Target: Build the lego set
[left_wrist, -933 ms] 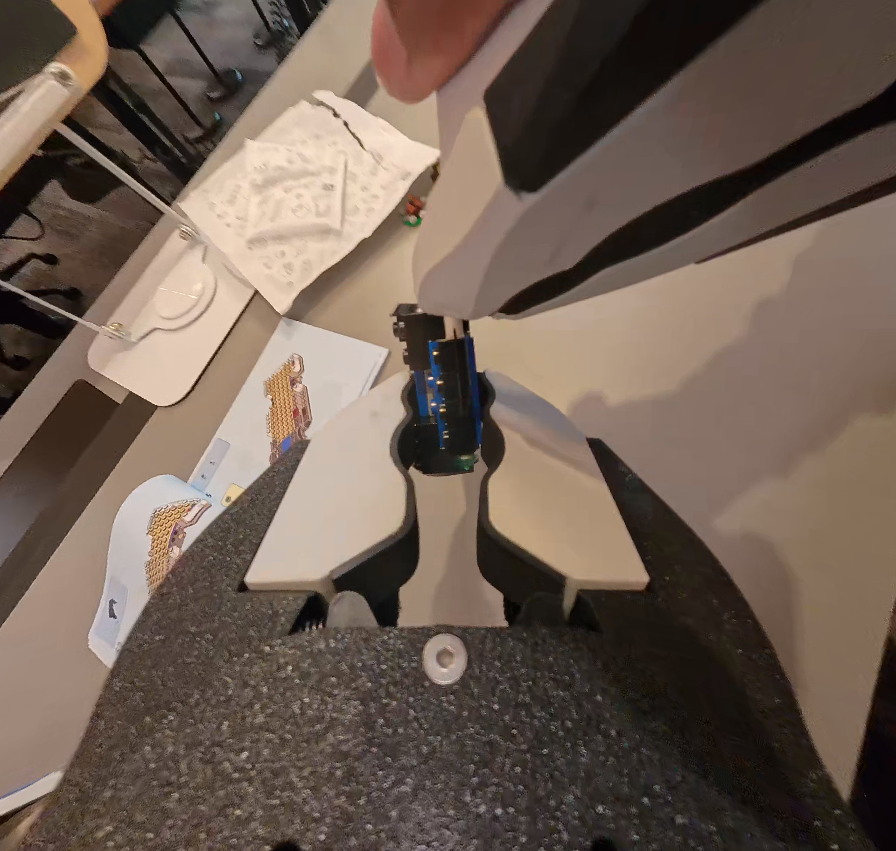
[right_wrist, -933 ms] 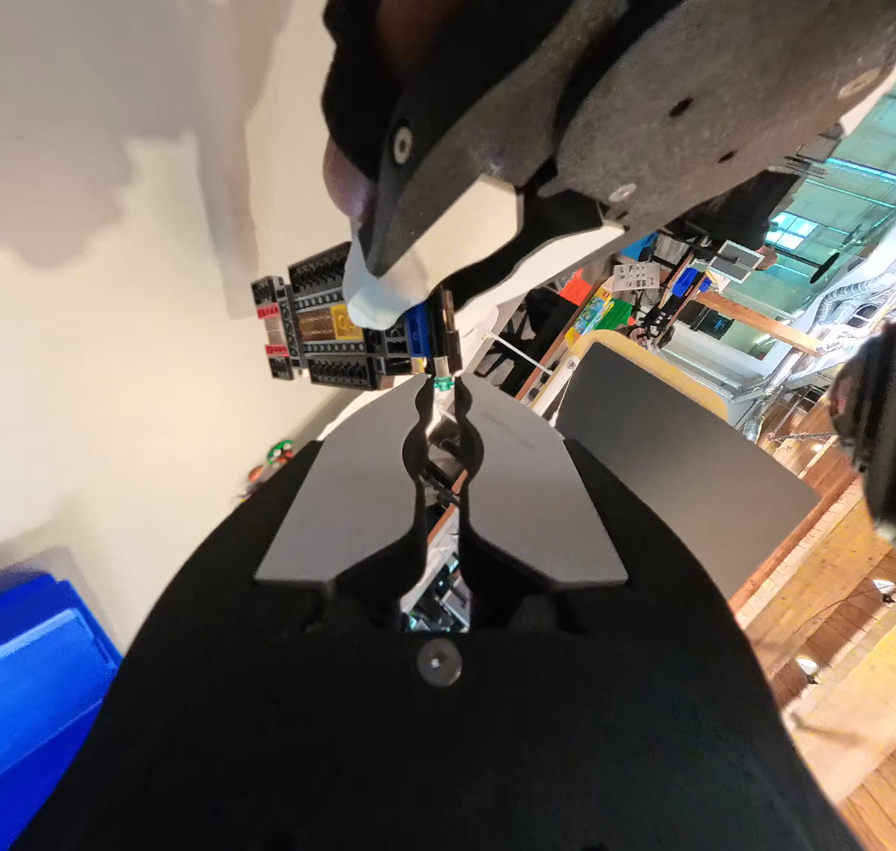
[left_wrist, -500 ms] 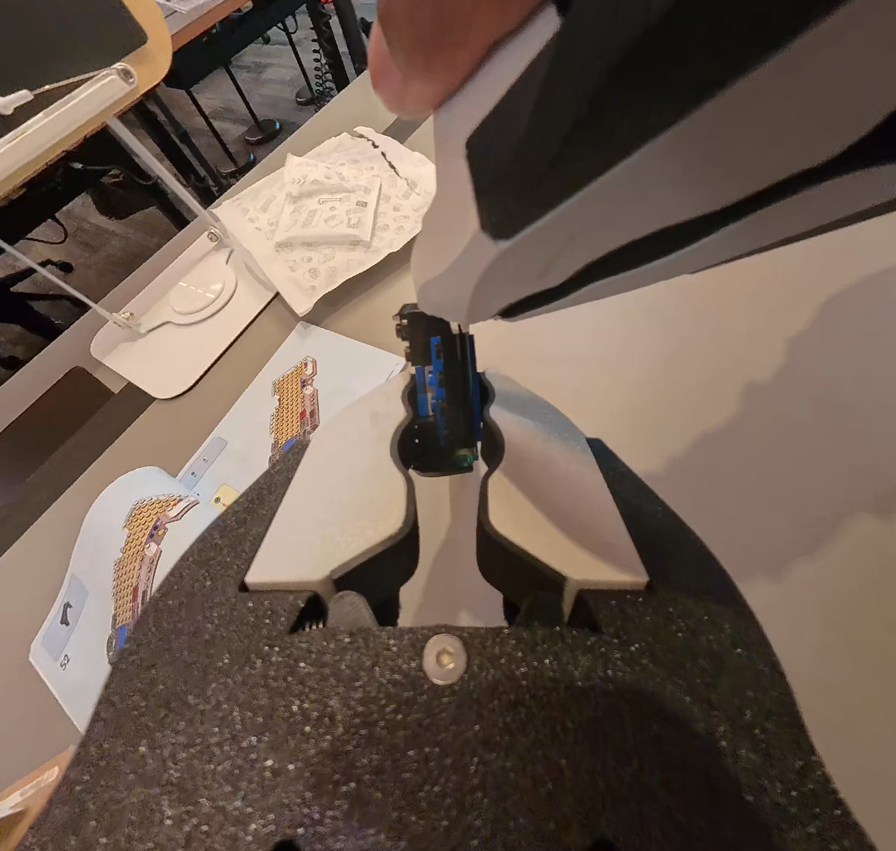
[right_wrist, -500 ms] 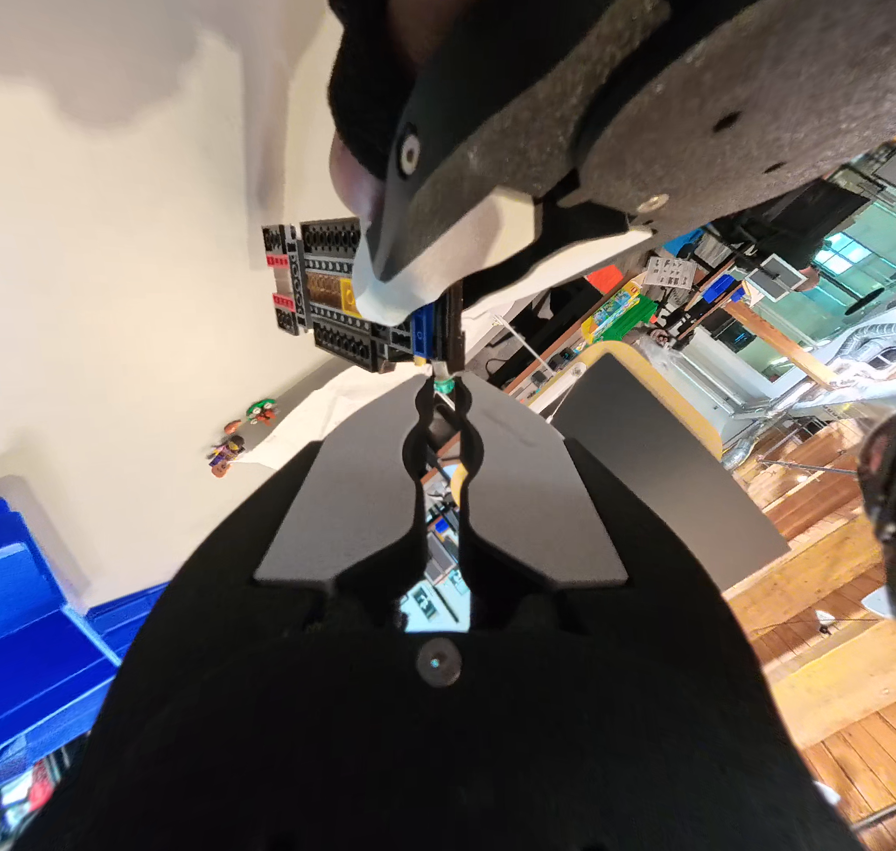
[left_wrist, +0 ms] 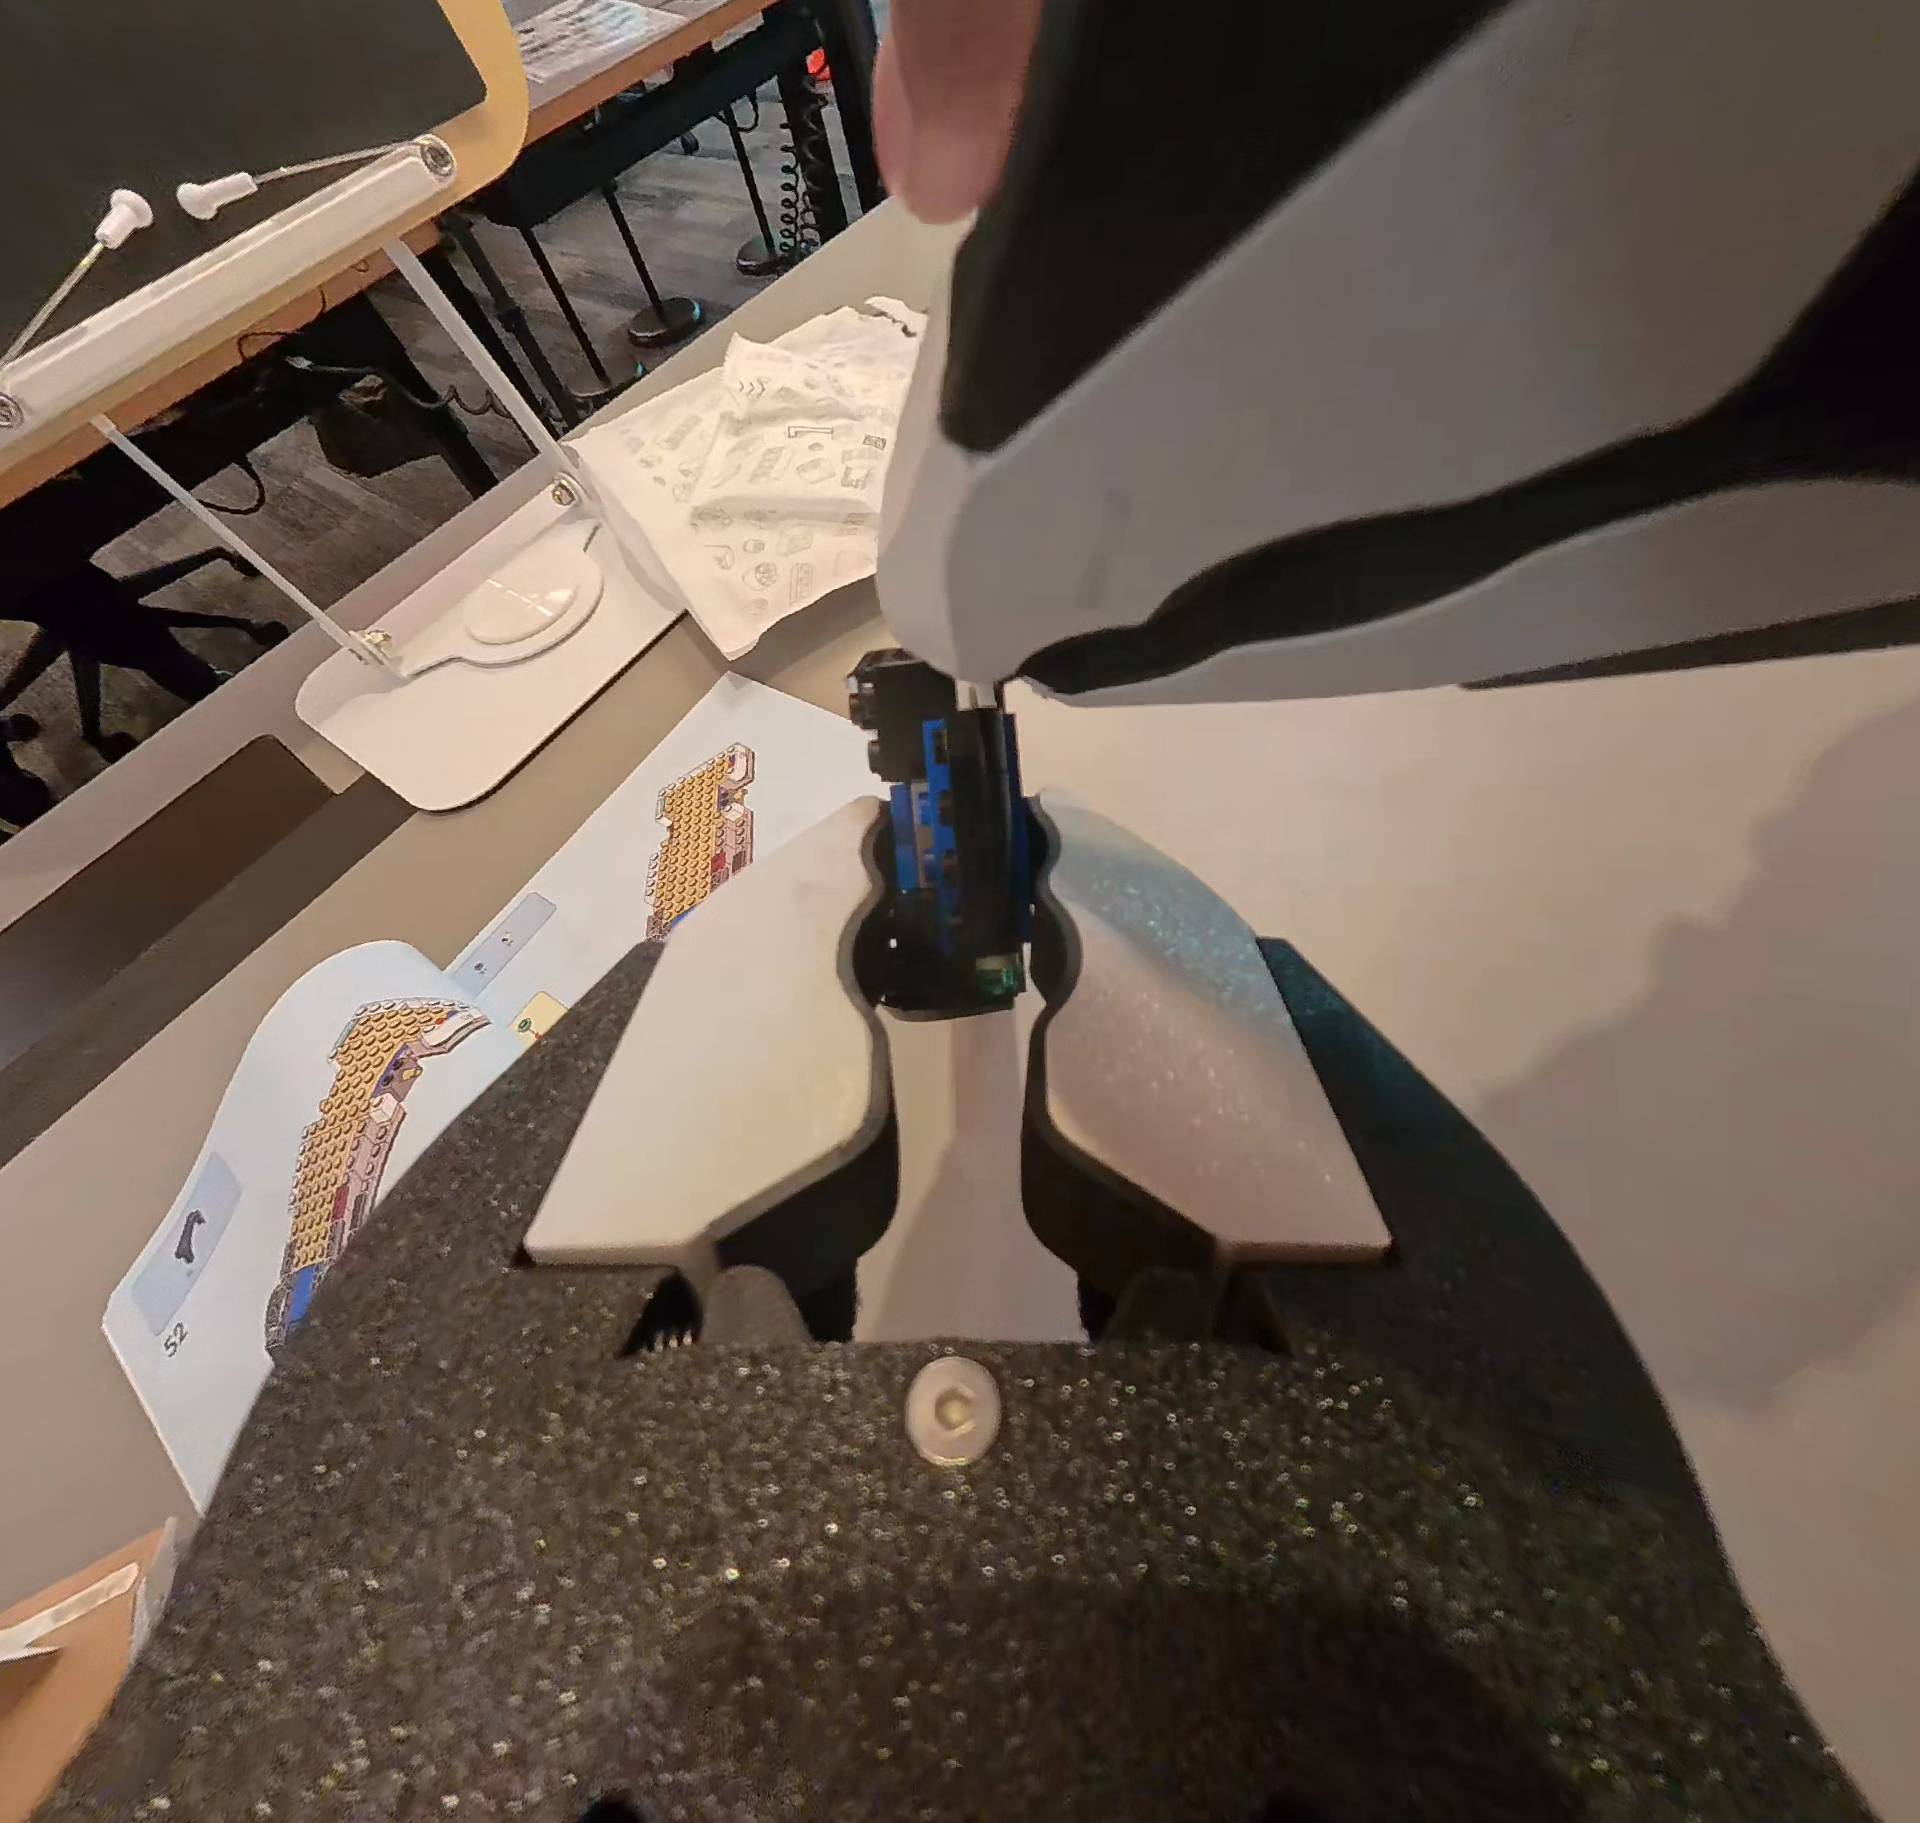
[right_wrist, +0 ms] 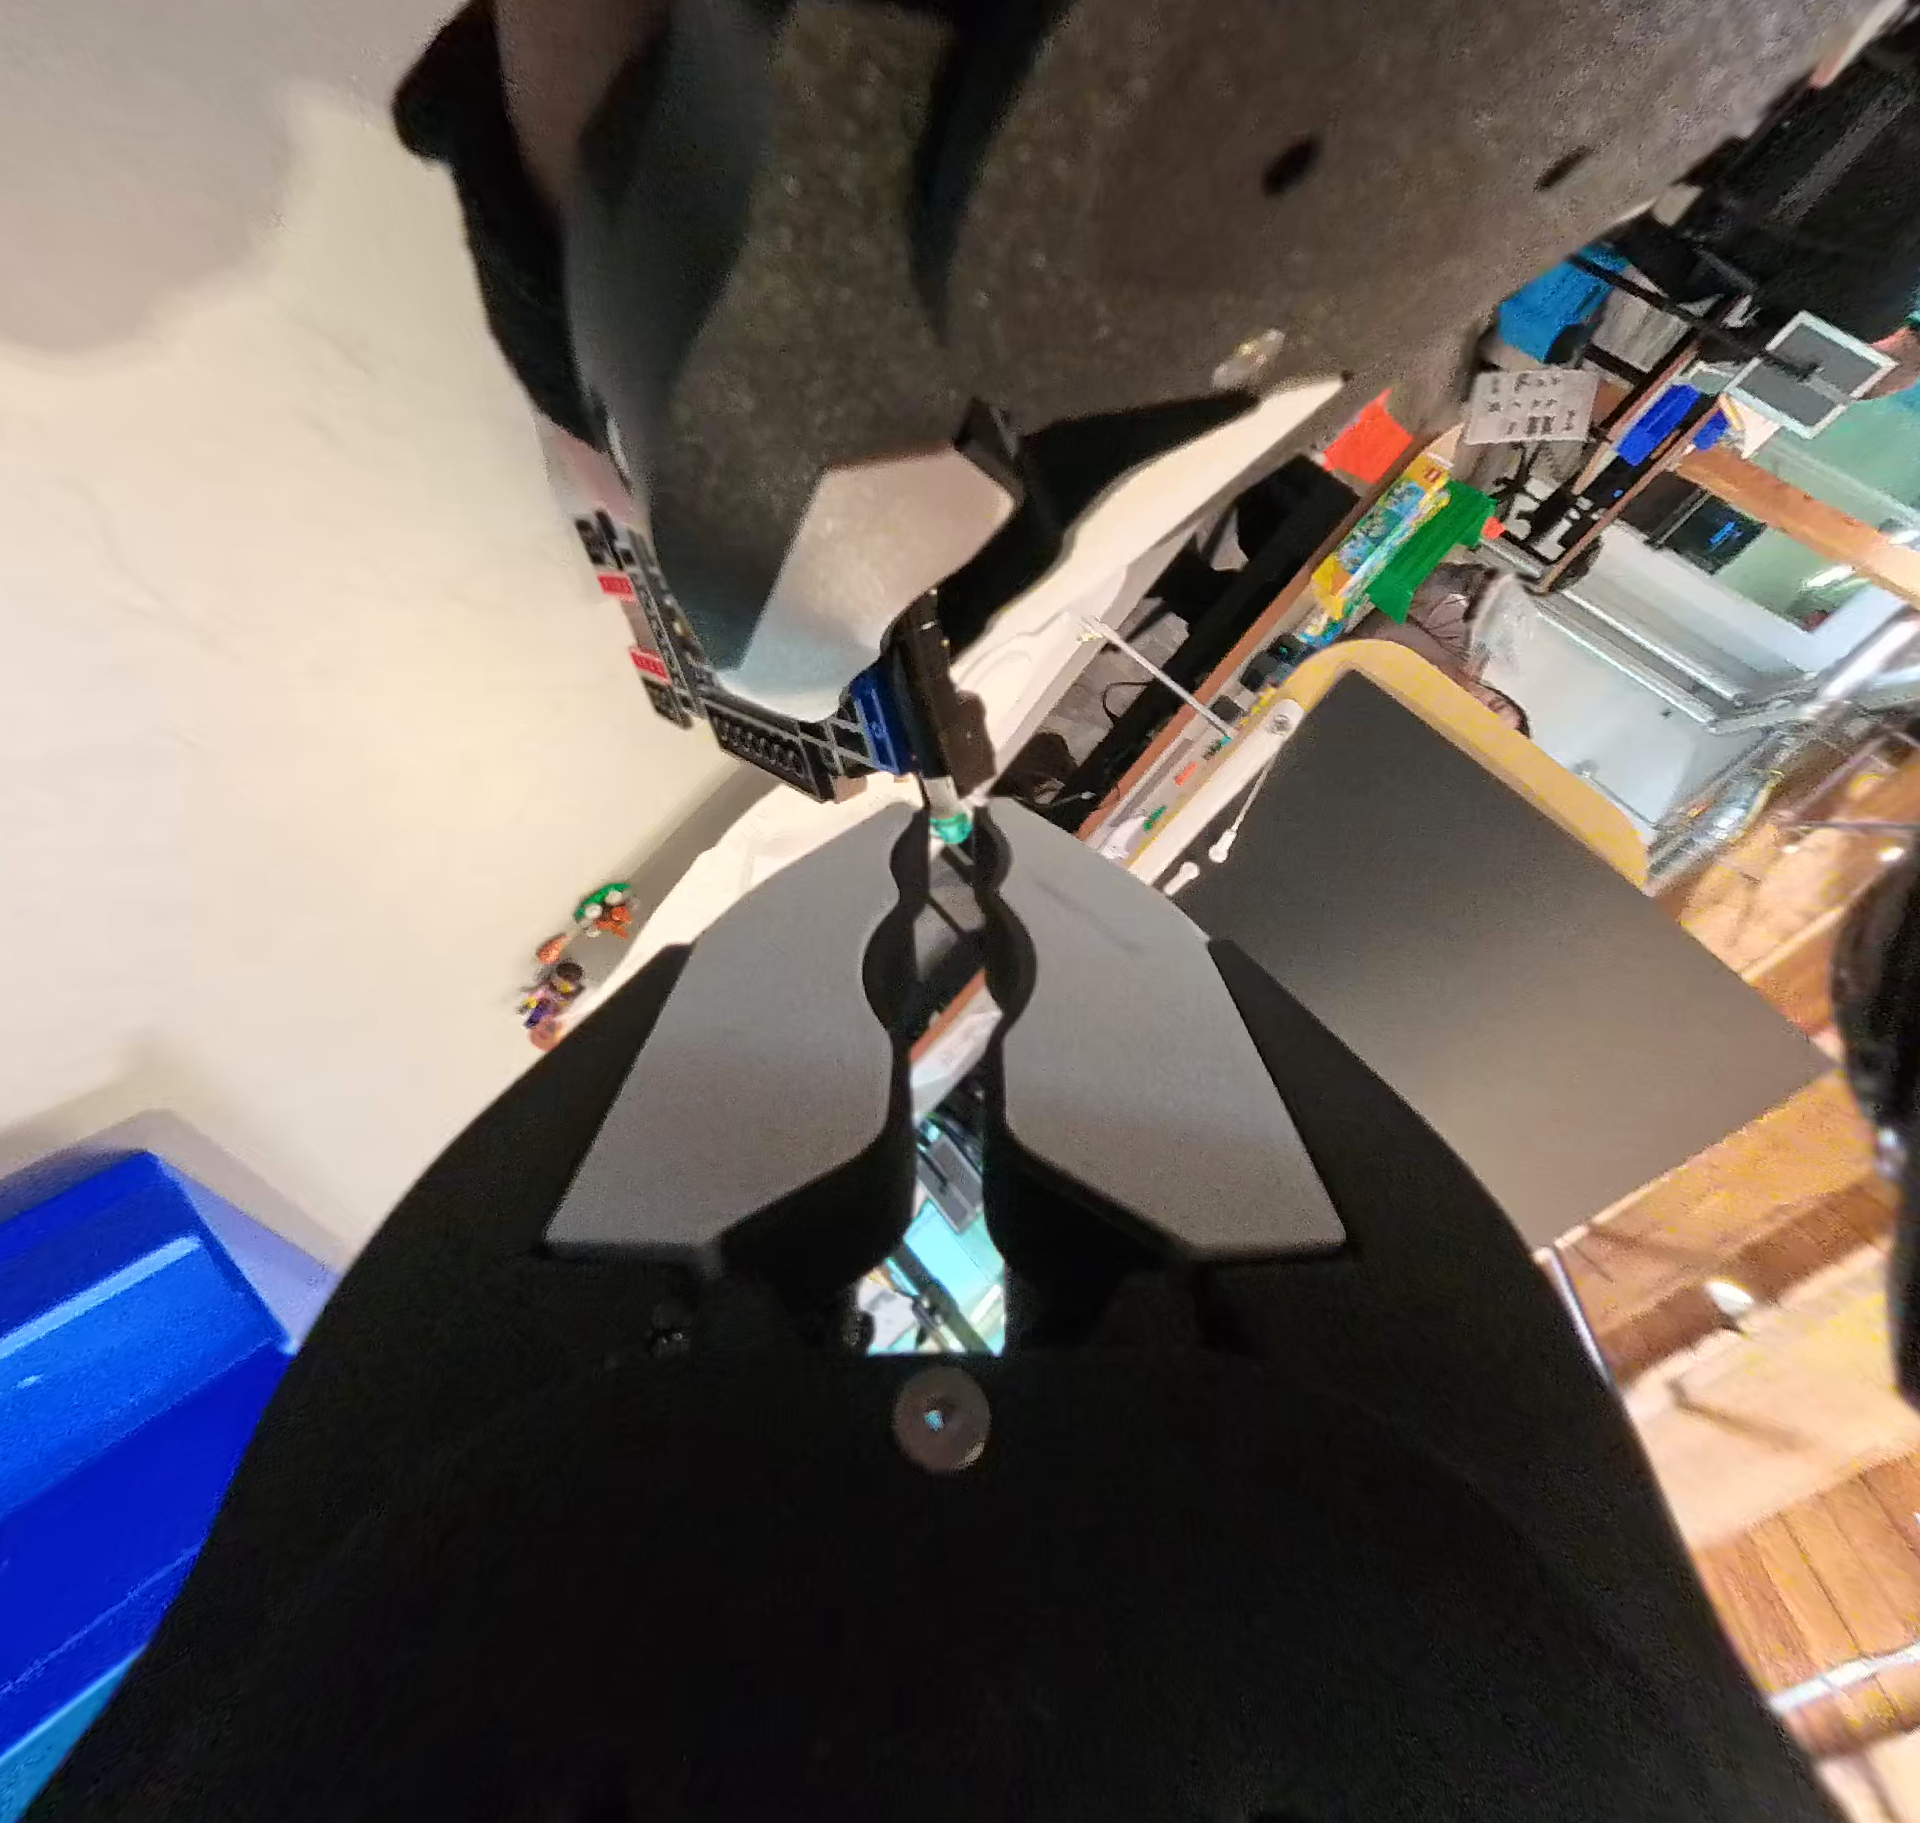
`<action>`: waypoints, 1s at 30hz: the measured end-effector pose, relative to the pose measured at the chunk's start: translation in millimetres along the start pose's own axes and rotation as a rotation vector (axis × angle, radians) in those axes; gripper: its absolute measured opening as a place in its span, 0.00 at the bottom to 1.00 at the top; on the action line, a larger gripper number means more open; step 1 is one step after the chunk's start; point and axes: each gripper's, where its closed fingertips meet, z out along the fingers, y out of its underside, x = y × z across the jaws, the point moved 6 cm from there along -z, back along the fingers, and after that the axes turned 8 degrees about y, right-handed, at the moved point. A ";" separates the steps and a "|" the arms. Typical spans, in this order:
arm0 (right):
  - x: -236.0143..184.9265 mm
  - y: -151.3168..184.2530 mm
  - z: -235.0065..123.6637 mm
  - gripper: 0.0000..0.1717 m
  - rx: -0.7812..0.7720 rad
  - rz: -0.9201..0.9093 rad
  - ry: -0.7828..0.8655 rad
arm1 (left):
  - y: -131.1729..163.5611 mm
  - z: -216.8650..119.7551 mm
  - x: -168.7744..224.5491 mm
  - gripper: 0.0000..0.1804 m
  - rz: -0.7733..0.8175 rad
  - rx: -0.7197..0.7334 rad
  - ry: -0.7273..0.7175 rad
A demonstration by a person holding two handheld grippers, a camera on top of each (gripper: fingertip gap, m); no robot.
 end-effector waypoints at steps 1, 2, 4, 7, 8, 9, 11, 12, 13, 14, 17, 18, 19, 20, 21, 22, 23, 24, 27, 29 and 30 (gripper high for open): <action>-0.4 -0.7 0.3 0.04 -0.015 -0.007 0.010 | 0.1 0.2 -0.2 0.12 -0.002 0.002 -0.004; -0.8 -1.7 0.7 0.04 -0.028 -0.013 0.020 | 0.2 0.4 -0.5 0.12 -0.004 0.004 -0.007; -2.2 -3.1 1.0 0.04 -0.040 -0.045 0.042 | 0.8 0.5 -0.7 0.12 -0.009 0.007 -0.006; -3.1 -3.3 2.0 0.04 -0.033 -0.051 0.062 | 2.3 0.5 -1.9 0.12 -0.016 0.017 0.000; -2.9 -2.7 2.4 0.04 -0.023 -0.045 0.068 | 2.6 0.5 -2.5 0.12 -0.022 0.025 0.005; -2.6 -1.7 2.7 0.04 -0.010 -0.034 0.077 | 2.9 0.4 -3.4 0.12 -0.030 0.038 0.010; -1.9 0.4 3.0 0.04 0.021 -0.004 0.102 | 2.9 -0.1 -5.1 0.12 -0.047 0.064 0.025; -1.7 2.1 3.5 0.04 0.038 0.012 0.120 | 2.8 -0.5 -6.0 0.12 -0.053 0.076 0.029; -1.8 4.6 4.1 0.04 0.049 0.031 0.141 | 2.7 -0.8 -7.1 0.12 -0.054 0.086 0.031; -1.9 8.1 5.1 0.04 0.050 0.050 0.166 | 2.8 -0.9 -8.0 0.12 -0.055 0.093 0.029; -9.0 21.1 7.7 0.04 0.045 0.133 0.198 | 6.7 1.4 -11.5 0.12 -0.058 0.077 0.008; -15.7 25.3 9.3 0.04 0.044 0.165 0.177 | 8.4 2.4 -12.9 0.12 -0.061 0.071 0.004; -24.5 29.5 11.7 0.04 0.040 0.188 0.145 | 9.0 2.8 -13.9 0.12 -0.066 0.075 0.006; -35.2 33.7 15.0 0.04 0.033 0.198 0.108 | 9.3 2.7 -14.8 0.12 -0.073 0.080 0.011; -47.7 37.9 18.9 0.04 0.024 0.195 0.070 | 9.6 2.4 -16.0 0.12 -0.080 0.081 0.014; -61.4 41.6 23.4 0.04 0.014 0.189 0.031 | 10.0 1.9 -17.0 0.12 -0.086 0.083 0.014; -76.3 44.3 28.3 0.04 0.005 0.188 -0.009 | 10.3 1.5 -17.7 0.12 -0.090 0.085 0.016; -92.0 45.6 33.1 0.04 0.003 0.195 -0.051 | 10.4 1.2 -18.2 0.12 -0.094 0.086 0.017; -137.3 43.6 43.7 0.04 0.026 0.243 -0.168 | 10.1 1.0 -17.5 0.12 -0.088 0.086 0.019; -157.7 42.3 47.6 0.04 0.029 0.266 -0.184 | 9.3 1.5 -15.4 0.12 -0.073 0.087 0.025; -164.8 41.9 48.8 0.04 0.028 0.273 -0.177 | 8.9 2.1 -13.7 0.12 -0.065 0.088 0.033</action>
